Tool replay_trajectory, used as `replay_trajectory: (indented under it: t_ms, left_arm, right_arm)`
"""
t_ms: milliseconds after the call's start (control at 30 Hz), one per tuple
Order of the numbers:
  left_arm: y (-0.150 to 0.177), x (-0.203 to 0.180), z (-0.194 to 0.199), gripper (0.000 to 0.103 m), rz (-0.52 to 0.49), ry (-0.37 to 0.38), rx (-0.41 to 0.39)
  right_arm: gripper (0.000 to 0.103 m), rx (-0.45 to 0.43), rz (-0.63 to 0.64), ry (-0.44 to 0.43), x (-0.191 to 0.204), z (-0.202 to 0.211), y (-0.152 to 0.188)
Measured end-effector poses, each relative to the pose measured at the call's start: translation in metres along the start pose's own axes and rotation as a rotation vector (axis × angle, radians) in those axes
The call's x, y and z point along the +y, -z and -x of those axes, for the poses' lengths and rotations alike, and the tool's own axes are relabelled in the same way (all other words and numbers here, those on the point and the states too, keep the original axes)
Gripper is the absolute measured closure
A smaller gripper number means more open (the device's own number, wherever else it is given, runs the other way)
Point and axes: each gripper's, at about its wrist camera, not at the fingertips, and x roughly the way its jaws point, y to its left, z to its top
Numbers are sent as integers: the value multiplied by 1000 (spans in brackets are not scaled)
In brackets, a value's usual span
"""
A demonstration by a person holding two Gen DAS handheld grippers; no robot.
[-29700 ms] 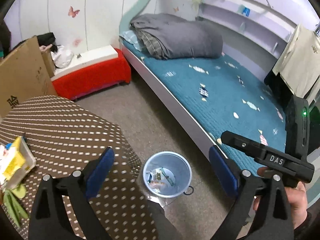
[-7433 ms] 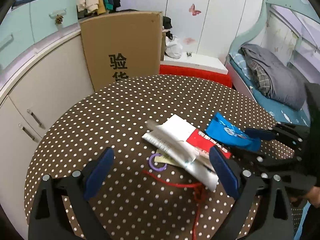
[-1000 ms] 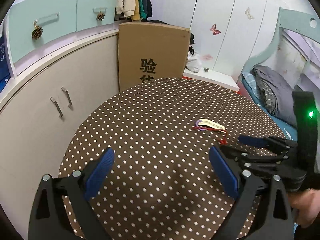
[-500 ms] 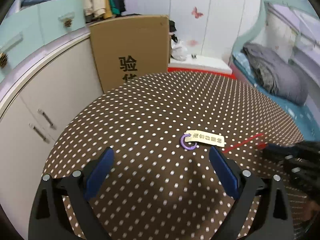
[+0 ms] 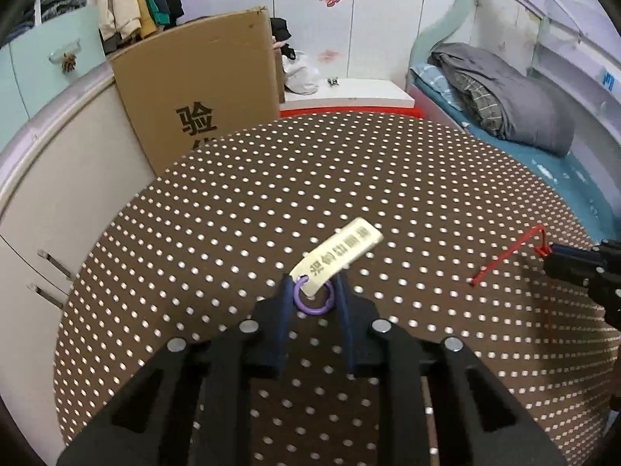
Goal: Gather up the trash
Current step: 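Grasp the cream tag by its purple ring with the left gripper while the right gripper grasps the red string, then carry the cream tag and red string to the wastebasket with both grippers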
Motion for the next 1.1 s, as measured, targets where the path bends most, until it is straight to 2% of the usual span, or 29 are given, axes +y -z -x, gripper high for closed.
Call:
replay_trajectory:
  t_ms: [200, 400, 733, 900, 933, 967, 1000, 1033, 1100]
  left_arm:
    - [12, -6, 21, 82, 37, 21, -33]
    - [13, -25, 58, 82, 47, 48, -97]
    - [-1, -98, 114, 82, -8, 148, -195]
    - [-10, -129, 124, 82, -25, 187, -217]
    - [-10, -135, 125, 82, -25, 189, -219]
    - [-10, -137, 126, 82, -24, 190, -220]
    - [-10, -139, 127, 82, -23, 189, -221]
    - [-10, -140, 127, 82, -23, 186, -221]
    - [-8, -139, 128, 82, -16, 178, -218]
  right_arm:
    - [93, -29, -8, -4, -6, 20, 4]
    - [93, -91, -18, 4, -21, 59, 8]
    - [93, -210, -54, 32, -55, 128, 14]
    - [93, -252, -78, 55, -78, 156, 17]
    - [90, -247, -84, 53, -82, 156, 18]
    - [83, -225, -88, 56, -83, 150, 18]
    - [51, -207, -89, 59, -82, 145, 18]
    - [34, -184, -83, 56, -80, 135, 20]
    - [35, -143, -51, 18, -69, 110, 23]
